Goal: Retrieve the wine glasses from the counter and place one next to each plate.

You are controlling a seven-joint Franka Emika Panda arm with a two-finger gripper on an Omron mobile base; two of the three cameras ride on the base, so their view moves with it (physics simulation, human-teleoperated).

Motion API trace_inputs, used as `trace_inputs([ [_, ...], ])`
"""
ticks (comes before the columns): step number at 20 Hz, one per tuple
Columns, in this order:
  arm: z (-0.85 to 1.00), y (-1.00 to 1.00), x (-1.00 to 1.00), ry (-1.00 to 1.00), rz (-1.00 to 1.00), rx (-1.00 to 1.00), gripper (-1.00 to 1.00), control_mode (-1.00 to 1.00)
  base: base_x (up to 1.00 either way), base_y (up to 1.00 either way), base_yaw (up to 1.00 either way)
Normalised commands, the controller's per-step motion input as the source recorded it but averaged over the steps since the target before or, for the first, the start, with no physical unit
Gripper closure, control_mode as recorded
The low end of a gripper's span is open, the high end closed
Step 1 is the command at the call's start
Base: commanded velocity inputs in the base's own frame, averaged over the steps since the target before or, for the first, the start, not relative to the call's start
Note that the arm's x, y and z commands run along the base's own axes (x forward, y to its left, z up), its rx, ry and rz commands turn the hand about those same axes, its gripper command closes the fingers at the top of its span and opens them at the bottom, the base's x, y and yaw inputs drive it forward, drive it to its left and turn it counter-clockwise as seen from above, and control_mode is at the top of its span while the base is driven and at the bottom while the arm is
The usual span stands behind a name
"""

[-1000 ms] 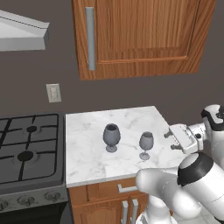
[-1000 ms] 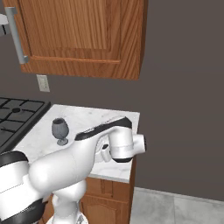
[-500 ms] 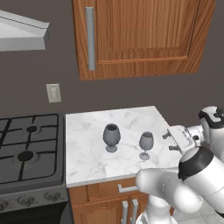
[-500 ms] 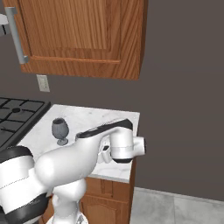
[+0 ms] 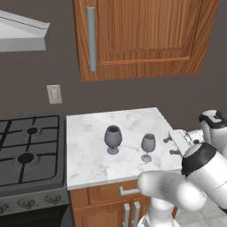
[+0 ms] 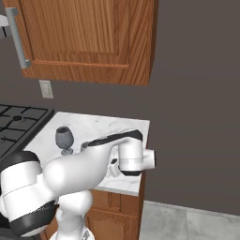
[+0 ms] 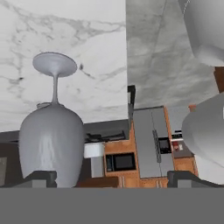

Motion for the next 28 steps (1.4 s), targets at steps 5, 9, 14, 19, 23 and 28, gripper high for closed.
trace_inputs([
  [5, -0.16, 0.00, 0.05, 0.00, 0.00, 0.00, -1.00, -1.00, 0.00, 0.00, 0.00],
  [9, -0.19, 0.00, 0.14, 0.05, 0.00, 0.01, -1.00, -1.00, 0.00, 0.00, 0.00],
  [14, -0.17, 0.00, 0.14, 0.15, 0.00, 0.08, -1.00, -1.00, 0.00, 0.00, 0.00],
  [19, -0.20, 0.00, 0.16, 0.15, 0.00, 0.07, -1.00, -1.00, 0.00, 0.00, 0.00],
  [23, -0.23, 0.01, 0.19, 0.00, 0.00, 0.00, -1.00, -1.00, 0.00, 0.00, 0.00],
  [28, -0.20, 0.03, 0.22, 0.00, 0.00, 0.00, -1.00, -1.00, 0.00, 0.00, 0.00],
])
